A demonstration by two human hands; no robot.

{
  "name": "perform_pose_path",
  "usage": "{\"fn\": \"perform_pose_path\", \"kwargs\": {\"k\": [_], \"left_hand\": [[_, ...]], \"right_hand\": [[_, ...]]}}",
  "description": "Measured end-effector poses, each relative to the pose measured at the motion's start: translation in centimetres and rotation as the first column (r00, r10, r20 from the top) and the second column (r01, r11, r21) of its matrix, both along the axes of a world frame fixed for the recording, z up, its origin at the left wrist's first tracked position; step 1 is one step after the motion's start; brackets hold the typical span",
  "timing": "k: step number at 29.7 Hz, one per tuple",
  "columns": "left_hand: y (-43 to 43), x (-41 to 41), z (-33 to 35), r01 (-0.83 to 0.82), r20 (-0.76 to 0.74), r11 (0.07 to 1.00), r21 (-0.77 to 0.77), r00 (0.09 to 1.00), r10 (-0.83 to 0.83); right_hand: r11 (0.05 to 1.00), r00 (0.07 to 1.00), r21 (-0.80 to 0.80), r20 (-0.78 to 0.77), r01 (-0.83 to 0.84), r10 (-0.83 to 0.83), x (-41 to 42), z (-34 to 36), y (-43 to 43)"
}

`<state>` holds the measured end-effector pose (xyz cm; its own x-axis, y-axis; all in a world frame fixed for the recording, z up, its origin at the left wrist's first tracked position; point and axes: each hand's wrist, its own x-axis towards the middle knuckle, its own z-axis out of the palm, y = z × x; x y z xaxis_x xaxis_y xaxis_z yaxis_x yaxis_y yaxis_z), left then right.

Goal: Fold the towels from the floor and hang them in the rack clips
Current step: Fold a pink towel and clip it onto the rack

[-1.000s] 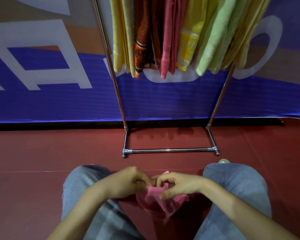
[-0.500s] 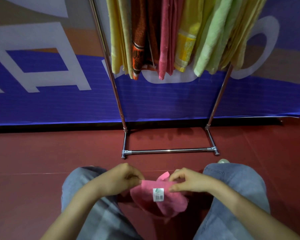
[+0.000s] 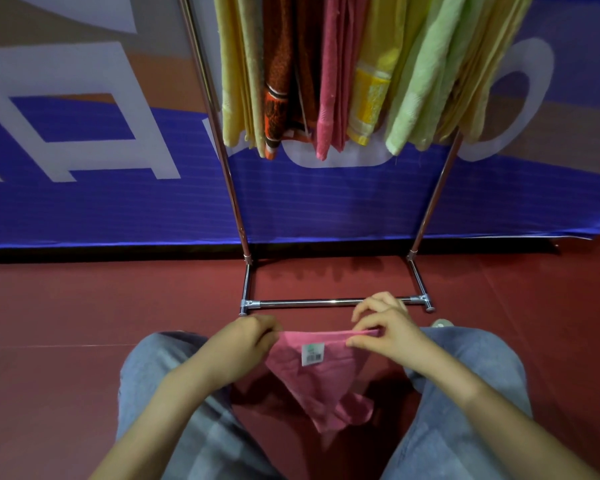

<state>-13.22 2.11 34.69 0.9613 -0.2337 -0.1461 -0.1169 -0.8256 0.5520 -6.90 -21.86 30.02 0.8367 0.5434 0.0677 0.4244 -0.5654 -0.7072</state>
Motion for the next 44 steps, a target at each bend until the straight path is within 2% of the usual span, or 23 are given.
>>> {"fn": "perform_pose_path", "kwargs": {"k": [3,6,8,10,14,17,20,23,28,33,38,41,44], "left_hand": [[0.2,0.1,0.3,-0.058,0.045,0.998,-0.034,0.997,0.060],[0.2,0.4,0.4,-0.073,0.105,0.997,-0.030,0.992,0.076],[0.4,0.9,1.2,-0.052,0.149,0.999,-0.002,0.988,0.052],[0.6,1.8,3.0,-0.020,0.237,0.998,0.059,0.971,0.006],[1.2,3.7,8.9,-0.055,0.516,0.996,0.068,0.857,0.012],[1.6,4.4,11.9,-0.114,0.614,0.992,0.048,0.787,0.061],[1.2,4.6,12.2,-0.170,0.592,0.984,0.056,0.799,0.104],[0.2,4.4,12.1,-0.219,0.580,0.974,0.059,0.802,0.145],[0.1,3.5,14.0,-0.171,0.491,0.959,-0.227,0.830,0.264],[-0.7,3.0,13.1,-0.224,0.363,0.916,-0.334,0.866,0.344],[-1.4,2.6,9.5,-0.292,0.201,0.848,-0.442,0.889,0.411],[-2.3,2.4,8.0,-0.335,0.195,0.827,-0.452,0.867,0.458],[-3.6,2.1,6.9,-0.349,0.260,0.845,-0.405,0.842,0.473]], "right_hand": [[0.985,0.974,0.152,-0.220,0.086,-0.052,0.2,-0.1,-0.6],[0.968,0.948,0.171,-0.292,0.182,-0.126,0.6,0.1,-1.4],[0.962,0.952,0.166,-0.256,0.216,-0.169,1.2,1.4,-1.4],[0.948,0.965,0.205,-0.149,0.245,-0.217,2.1,3.8,-0.9],[0.888,0.966,0.406,0.045,0.217,-0.256,4.0,11.8,-0.1],[0.868,0.968,0.478,0.120,0.137,-0.219,4.5,15.6,-0.1],[0.884,0.960,0.439,0.139,0.160,-0.242,4.6,15.6,0.2],[0.843,0.946,0.503,0.131,0.193,-0.295,4.5,15.8,0.2],[0.819,0.929,0.551,0.199,0.158,-0.313,3.9,17.7,0.1],[0.788,0.942,0.560,0.035,0.257,-0.333,3.5,16.1,0.4],[0.753,0.914,0.528,-0.133,0.393,-0.384,2.7,12.7,1.3],[0.760,0.900,0.481,-0.213,0.436,-0.381,2.2,10.9,2.1],[0.753,0.893,0.487,-0.320,0.442,-0.317,1.2,9.7,3.3]]}}
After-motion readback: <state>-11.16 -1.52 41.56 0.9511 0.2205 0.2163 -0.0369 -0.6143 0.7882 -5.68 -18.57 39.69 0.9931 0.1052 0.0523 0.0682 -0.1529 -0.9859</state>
